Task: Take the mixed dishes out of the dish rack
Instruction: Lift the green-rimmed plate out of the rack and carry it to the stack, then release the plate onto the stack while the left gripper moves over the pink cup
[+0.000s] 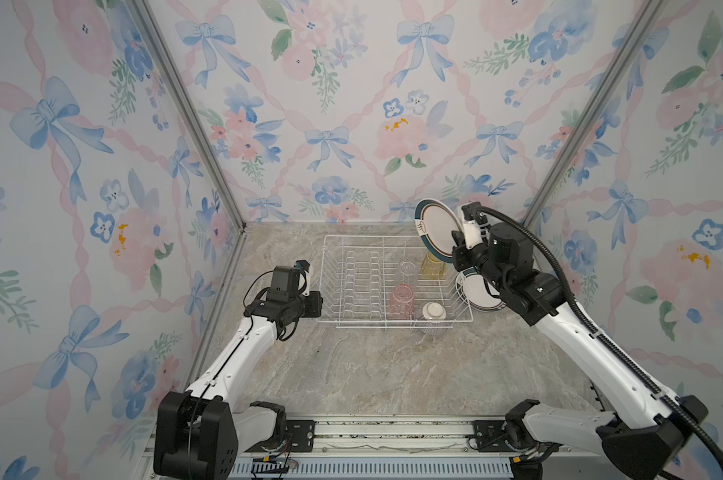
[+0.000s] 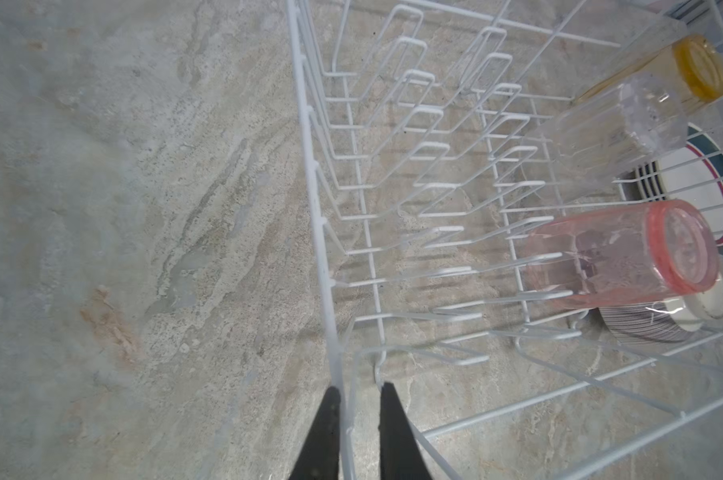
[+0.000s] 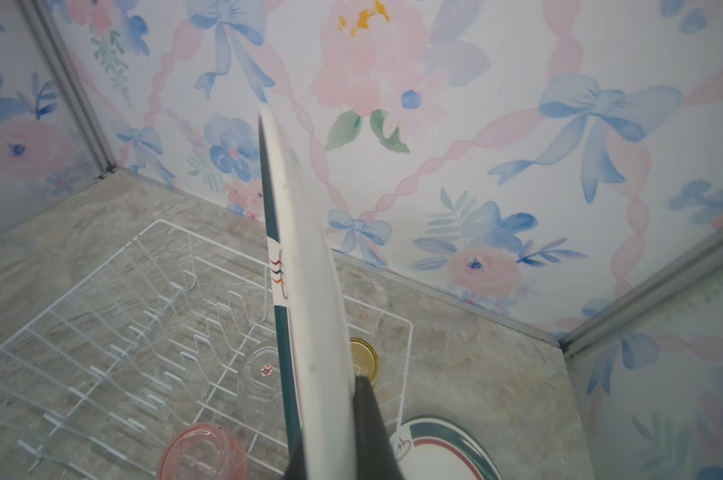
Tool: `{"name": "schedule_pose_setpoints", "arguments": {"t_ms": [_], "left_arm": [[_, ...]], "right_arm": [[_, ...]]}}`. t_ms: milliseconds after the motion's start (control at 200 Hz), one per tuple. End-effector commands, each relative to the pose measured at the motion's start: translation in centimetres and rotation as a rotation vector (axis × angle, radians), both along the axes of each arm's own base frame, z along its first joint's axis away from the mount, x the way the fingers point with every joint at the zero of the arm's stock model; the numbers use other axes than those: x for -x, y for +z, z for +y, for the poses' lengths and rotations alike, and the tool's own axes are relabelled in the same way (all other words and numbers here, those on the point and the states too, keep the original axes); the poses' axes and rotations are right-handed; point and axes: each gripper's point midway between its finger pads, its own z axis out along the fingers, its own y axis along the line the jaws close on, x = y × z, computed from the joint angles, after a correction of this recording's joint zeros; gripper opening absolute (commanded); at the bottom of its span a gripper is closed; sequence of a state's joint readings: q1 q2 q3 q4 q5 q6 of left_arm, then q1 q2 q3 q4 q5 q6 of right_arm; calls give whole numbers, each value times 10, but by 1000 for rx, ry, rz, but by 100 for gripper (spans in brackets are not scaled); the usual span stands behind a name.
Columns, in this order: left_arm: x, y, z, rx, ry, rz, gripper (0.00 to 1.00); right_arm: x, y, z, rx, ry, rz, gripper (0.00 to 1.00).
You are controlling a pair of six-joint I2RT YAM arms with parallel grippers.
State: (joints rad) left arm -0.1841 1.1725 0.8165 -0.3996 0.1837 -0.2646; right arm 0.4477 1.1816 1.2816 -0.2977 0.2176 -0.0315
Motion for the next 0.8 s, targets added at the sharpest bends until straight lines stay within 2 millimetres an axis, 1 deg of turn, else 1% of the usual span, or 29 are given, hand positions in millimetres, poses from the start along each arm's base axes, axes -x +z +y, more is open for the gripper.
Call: {"name": "schedule_pose_setpoints", "arguments": {"t_ms": [0, 95, 205, 270, 345, 410, 530, 620, 795], "left_arm": [[-3, 12, 2, -28, -2, -51, 18], [-3, 20, 4, -43, 11, -80, 21], [-1, 32, 8, -66, 31, -127, 22], [1, 40, 9, -82, 38, -157, 22], [3, 48, 8, -96, 40, -187, 22], [5, 55, 5, -102, 37, -211, 22], [6, 63, -6, -114, 15, -238, 22], [7, 63, -19, -130, -15, -240, 22], [6, 62, -42, -149, -60, -233, 22]], "right_arm": [[3, -4, -34, -250, -90, 54, 0], [3, -19, -81, -369, -211, 95, 0], [3, -50, -135, -558, -342, 153, 0], [2, -69, -159, -673, -388, 182, 0], [2, -93, -176, -763, -423, 222, 0], [2, -110, -187, -833, -455, 247, 0], [-3, -139, -196, -921, -482, 288, 0], [-9, -160, -197, -957, -487, 337, 0], [-20, -199, -192, -1034, -481, 420, 0]]}}
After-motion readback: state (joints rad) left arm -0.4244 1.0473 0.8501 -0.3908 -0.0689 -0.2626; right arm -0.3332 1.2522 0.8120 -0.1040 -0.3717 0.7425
